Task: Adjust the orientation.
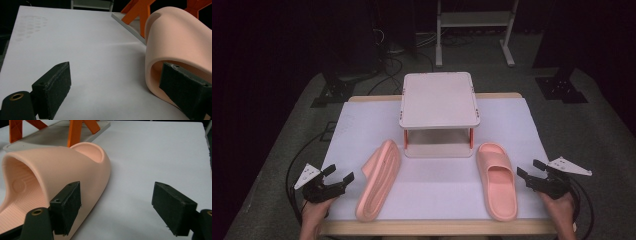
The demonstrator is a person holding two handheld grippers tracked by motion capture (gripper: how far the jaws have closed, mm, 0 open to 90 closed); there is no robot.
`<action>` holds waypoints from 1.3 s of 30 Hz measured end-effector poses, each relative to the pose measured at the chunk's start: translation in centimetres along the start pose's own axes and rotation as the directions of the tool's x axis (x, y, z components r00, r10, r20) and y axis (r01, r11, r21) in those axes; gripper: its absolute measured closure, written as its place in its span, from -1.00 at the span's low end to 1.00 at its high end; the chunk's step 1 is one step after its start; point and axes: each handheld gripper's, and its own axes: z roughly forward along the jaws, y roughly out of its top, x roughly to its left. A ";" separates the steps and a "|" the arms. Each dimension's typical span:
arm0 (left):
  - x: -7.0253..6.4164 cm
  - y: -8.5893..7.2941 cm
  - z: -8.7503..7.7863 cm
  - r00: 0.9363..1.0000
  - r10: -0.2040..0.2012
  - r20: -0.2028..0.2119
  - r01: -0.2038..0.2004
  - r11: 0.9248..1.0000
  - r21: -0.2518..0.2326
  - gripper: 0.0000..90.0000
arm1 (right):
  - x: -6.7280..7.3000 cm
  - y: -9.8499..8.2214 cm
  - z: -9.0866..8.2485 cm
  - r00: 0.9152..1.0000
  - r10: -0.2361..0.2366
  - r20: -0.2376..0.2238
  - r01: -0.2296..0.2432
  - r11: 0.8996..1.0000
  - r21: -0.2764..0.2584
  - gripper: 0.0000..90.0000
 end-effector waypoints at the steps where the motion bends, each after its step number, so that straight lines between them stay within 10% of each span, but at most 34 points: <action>1: 0.0 0.0 0.0 1.000 0.000 0.000 0.000 1.000 0.000 -0.78 | 0.0 0.0 0.0 1.000 0.000 0.000 0.000 1.000 0.000 -0.49; 39: -2.4 0.1 2.0 0.993 0.087 0.084 -0.095 0.990 0.101 -0.68 | 0.0 0.3 -0.3 1.000 -0.001 0.009 0.001 1.000 -0.029 -0.49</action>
